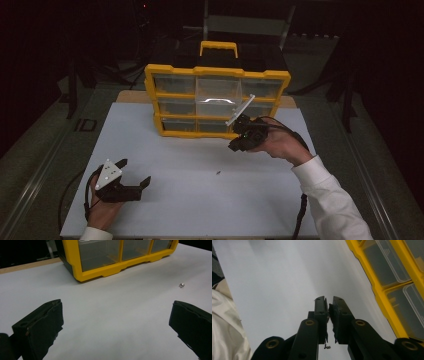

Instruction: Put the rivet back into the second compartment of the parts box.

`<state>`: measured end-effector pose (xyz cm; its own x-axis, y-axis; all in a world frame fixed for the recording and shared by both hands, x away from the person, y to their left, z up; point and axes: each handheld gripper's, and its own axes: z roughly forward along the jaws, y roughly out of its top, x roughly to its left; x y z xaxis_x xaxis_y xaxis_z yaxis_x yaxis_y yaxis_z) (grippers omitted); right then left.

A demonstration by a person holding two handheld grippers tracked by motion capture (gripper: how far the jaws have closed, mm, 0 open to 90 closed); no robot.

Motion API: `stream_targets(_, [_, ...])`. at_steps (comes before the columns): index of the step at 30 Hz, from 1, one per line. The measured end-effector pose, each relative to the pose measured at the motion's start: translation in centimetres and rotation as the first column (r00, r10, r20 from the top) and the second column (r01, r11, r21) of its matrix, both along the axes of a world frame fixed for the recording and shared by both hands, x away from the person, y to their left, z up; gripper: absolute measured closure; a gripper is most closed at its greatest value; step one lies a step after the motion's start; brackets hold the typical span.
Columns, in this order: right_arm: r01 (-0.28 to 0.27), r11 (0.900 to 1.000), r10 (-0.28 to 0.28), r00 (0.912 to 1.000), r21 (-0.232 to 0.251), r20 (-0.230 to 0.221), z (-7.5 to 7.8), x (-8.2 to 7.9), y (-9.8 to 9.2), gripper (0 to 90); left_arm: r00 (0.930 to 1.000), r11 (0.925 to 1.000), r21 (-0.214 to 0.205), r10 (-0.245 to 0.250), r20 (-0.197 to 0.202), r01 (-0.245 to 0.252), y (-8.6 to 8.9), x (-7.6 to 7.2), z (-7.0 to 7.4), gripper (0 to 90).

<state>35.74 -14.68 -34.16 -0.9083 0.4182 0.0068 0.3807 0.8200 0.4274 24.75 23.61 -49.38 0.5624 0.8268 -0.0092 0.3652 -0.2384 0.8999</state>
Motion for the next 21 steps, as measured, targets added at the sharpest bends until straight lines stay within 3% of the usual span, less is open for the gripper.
stream_targets(21, [-0.036,0.9993,0.036,0.9993,0.0,0.003,3.2,0.5,-0.2,82.7,1.0,1.0,0.002,-0.003,-0.001,0.003,0.0,0.0,0.0,0.2])
